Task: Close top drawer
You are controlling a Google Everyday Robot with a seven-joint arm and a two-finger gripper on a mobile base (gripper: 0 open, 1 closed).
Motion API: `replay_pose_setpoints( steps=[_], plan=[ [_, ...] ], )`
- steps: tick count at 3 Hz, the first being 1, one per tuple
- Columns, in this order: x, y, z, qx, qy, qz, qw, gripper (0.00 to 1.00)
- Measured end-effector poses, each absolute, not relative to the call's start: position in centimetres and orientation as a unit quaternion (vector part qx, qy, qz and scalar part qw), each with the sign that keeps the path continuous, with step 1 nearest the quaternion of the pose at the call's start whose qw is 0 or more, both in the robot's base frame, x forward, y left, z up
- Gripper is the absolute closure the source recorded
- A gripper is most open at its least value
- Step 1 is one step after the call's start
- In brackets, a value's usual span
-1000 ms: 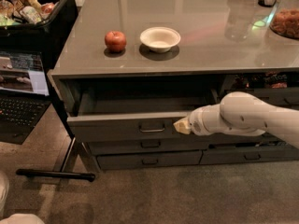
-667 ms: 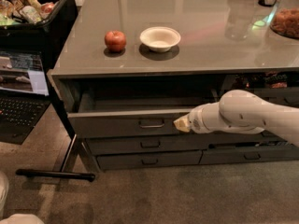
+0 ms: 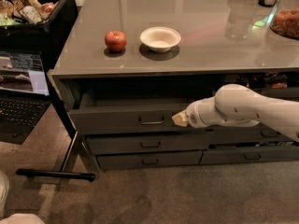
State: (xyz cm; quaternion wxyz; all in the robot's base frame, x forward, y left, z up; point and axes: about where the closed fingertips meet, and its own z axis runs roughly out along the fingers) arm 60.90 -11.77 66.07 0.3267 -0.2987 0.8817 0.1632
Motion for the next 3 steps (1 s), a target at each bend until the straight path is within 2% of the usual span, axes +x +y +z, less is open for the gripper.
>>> replay_pose_setpoints(
  steps=[3],
  plan=[
    [63.17, -10.81, 66.0, -0.284, 0.882, 0.171, 0.336, 1.0]
  ],
)
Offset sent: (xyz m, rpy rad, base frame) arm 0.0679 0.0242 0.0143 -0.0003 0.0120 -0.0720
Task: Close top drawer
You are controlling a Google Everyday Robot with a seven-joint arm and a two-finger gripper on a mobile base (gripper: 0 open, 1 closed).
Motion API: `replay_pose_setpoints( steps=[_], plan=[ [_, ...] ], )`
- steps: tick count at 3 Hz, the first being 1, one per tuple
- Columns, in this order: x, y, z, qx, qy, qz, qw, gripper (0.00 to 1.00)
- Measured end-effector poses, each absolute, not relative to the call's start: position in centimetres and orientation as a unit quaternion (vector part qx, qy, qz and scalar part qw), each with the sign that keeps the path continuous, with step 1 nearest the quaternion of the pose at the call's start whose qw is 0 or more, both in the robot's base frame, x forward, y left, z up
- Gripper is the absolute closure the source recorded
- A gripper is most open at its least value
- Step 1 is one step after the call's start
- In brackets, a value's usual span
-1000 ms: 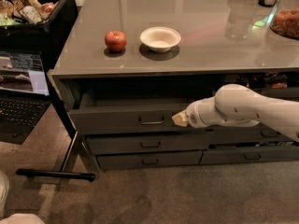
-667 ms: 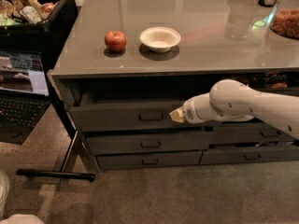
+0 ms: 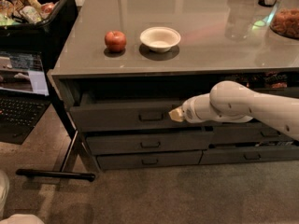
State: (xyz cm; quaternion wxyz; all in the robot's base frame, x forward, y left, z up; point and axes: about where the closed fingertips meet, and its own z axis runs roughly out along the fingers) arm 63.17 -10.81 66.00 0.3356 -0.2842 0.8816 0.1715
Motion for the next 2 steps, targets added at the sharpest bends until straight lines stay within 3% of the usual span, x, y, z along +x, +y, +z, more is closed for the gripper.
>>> replay_pose_setpoints(
  steps=[2],
  plan=[
    [64.91, -10.32, 66.31, -0.268, 0.875, 0.184, 0.36, 1.0]
  ],
)
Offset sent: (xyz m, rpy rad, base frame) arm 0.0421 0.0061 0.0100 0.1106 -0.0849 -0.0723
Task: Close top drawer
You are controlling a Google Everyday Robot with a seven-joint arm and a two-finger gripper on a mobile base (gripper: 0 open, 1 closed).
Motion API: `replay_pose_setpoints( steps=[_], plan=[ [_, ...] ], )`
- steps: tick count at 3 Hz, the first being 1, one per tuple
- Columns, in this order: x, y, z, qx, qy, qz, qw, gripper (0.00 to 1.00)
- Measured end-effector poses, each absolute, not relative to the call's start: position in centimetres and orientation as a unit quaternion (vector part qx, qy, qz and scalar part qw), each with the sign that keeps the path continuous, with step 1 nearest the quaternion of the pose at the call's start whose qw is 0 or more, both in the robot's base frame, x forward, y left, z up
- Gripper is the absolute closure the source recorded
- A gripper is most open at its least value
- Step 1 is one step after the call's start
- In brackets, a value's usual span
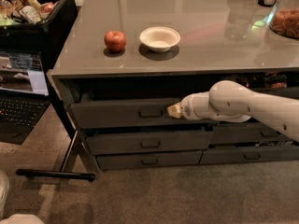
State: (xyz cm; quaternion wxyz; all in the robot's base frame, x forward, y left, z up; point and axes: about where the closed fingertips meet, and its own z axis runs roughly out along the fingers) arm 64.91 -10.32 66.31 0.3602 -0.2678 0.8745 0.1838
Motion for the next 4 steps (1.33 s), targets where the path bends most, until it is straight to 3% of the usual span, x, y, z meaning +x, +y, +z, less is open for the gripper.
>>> replay_pose_setpoints(
  steps=[4],
  plan=[
    [68.5, -9.0, 65.9, -0.234, 0.865, 0.202, 0.395, 1.0]
  ],
)
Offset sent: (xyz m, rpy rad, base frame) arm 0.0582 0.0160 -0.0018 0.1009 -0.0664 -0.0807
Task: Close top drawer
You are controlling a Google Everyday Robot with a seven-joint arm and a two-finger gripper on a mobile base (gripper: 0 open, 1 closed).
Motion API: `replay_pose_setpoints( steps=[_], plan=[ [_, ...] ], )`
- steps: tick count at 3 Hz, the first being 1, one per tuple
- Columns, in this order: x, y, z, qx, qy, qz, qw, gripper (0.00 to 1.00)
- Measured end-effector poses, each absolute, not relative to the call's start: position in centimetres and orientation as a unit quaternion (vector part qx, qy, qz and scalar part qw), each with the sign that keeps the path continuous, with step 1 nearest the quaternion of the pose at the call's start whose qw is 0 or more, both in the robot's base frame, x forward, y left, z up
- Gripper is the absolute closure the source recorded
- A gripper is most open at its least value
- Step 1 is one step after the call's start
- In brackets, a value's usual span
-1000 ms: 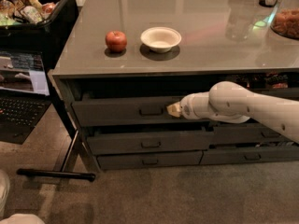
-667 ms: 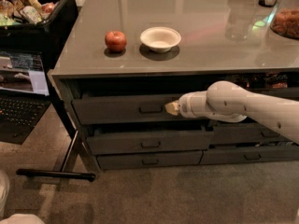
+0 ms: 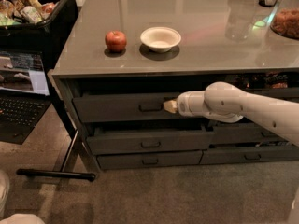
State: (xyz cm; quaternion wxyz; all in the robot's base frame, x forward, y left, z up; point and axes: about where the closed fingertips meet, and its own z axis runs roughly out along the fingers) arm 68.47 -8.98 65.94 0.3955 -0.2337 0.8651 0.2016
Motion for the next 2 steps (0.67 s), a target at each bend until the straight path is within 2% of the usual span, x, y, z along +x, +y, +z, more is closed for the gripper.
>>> replay_pose_setpoints(
  steps=[2],
  plan=[
    [68.53, -9.03, 65.97, -0.224, 0.863, 0.203, 0.404, 1.0]
  ],
)
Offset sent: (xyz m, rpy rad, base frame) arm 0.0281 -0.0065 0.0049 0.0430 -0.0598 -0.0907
